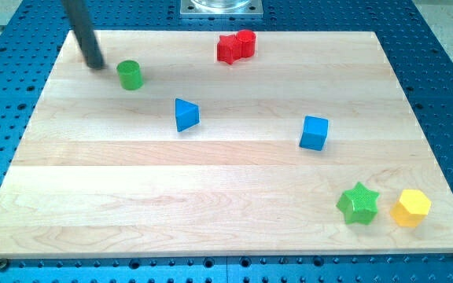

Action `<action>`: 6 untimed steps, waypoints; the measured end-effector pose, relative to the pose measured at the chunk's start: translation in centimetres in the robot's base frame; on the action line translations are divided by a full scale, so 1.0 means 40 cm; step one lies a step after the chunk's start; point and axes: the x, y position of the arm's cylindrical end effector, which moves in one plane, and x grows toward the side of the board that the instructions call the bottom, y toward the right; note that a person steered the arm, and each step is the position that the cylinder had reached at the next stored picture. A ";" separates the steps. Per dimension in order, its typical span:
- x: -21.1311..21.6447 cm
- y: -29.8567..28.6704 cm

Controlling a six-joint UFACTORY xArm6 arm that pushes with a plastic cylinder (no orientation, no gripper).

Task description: Move the green circle parallel to the triangle

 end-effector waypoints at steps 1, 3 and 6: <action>0.159 0.002; 0.242 -0.028; -0.007 0.130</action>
